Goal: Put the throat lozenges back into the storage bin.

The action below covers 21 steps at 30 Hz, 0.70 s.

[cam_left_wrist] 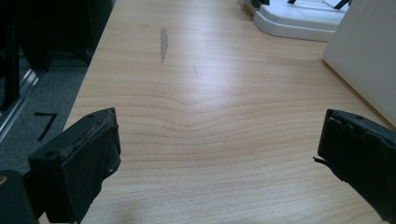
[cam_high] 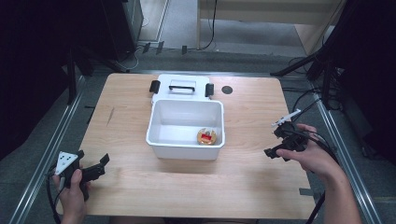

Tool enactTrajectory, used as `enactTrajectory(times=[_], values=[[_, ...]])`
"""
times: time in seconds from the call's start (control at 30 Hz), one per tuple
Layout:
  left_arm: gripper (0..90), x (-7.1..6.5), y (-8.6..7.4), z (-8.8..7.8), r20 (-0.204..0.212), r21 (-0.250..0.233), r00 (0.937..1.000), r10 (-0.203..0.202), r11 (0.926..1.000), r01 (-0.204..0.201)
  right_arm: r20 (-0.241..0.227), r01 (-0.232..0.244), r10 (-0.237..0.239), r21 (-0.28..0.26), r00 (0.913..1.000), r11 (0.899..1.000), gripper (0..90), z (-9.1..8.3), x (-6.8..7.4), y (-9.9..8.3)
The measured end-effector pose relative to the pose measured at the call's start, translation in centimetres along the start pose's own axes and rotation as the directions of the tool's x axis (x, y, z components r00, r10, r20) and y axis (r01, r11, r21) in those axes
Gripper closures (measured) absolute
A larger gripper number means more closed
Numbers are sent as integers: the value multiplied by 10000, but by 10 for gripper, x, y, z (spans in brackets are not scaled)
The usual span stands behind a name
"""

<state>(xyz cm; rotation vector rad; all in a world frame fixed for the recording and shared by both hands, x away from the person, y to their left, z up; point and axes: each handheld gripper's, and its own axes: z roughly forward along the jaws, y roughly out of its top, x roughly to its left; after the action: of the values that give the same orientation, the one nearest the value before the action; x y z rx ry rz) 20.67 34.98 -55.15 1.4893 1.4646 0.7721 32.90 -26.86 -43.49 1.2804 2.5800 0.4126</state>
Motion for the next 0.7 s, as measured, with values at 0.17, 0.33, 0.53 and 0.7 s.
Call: enactTrajectory(times=[0.17,0.33,0.53,0.7], values=[[0,0,0,0,16,5,10000,-9,10000,9,154,-430,435,-290,9989,9987,131,8,-4,-20],[0,-1,0,0,6,18,10000,14,10000,-14,275,-602,633,-1025,9976,9929,132,13,-4,-40],[0,-1,0,0,-7,-4,10000,20,10000,-20,422,-878,981,-1997,9943,9759,135,22,-2,-64],[0,-1,0,0,1,-5,10000,27,10000,-27,344,-1352,1493,-2626,9882,9554,136,32,0,-83]])
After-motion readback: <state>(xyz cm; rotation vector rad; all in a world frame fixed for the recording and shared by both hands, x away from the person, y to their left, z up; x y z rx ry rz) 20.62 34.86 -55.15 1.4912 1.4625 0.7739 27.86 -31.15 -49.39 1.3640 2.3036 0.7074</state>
